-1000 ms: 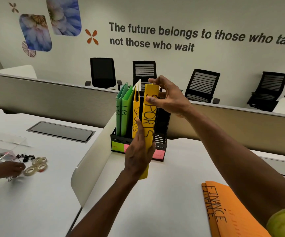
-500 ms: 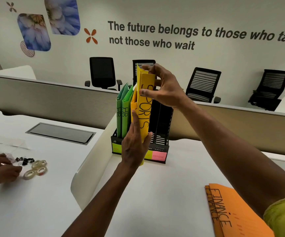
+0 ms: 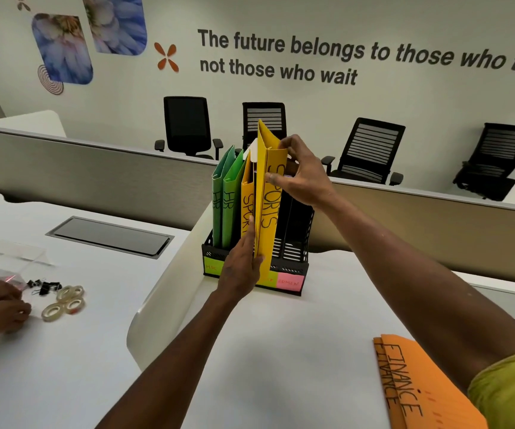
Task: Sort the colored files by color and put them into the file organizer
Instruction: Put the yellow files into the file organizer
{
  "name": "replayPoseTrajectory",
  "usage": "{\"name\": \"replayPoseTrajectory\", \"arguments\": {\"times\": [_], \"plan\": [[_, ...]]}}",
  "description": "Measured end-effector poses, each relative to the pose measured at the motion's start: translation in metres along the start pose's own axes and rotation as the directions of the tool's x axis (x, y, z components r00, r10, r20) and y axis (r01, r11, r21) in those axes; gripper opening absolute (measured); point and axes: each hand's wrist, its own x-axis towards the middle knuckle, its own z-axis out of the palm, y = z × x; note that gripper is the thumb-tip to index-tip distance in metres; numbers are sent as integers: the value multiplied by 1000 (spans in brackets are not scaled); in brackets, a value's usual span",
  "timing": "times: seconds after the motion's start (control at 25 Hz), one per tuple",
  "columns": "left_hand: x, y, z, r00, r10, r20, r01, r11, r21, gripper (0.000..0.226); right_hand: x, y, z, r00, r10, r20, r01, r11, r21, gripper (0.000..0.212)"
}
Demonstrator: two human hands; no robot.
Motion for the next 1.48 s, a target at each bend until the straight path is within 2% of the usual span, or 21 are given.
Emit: {"name": "replayPoseTrajectory", "arguments": {"times": [0.12,0.2,0.28,0.44,0.56,0.68,0.8,1.0,1.2,1.48], "plan": [[-1,-9,9,997,-69,45,68,997,18,90,5,7,6,997,34,71,-25,992,-122,86],[2,-11,12,995,-91,52,91,996,-2,85,8,11,12,998,40,52,-32,989,-146,93],[10,-10,11,989,-119,84,122,992,-26,84,15,14,14,1000,26,14,-24,990,-142,91],[28,-10,7,981,-193,30,180,955,233,82,31,16,16,999,18,35,-13,991,-132,87],[38,-14,5,982,-188,1,181,948,261,67,37,24,18,996,53,-65,-62,986,-155,84],[49,-19,5,976,-215,29,197,934,297,56,40,35,20,985,83,-150,-105,984,-146,86],[60,-24,5,976,-205,77,164,916,365,46,45,45,19,977,54,-205,-93,978,-187,77],[80,-24,2,983,-172,66,140,930,339,40,61,54,16,962,83,-262,-136,972,-192,69],[98,-27,-2,950,-306,-66,313,916,251,38,69,58,26,936,110,-334,-135,989,-54,65],[97,-45,7,944,-323,-73,331,906,263,27,61,70,46,927,79,-368,-95,995,-24,67]]}}
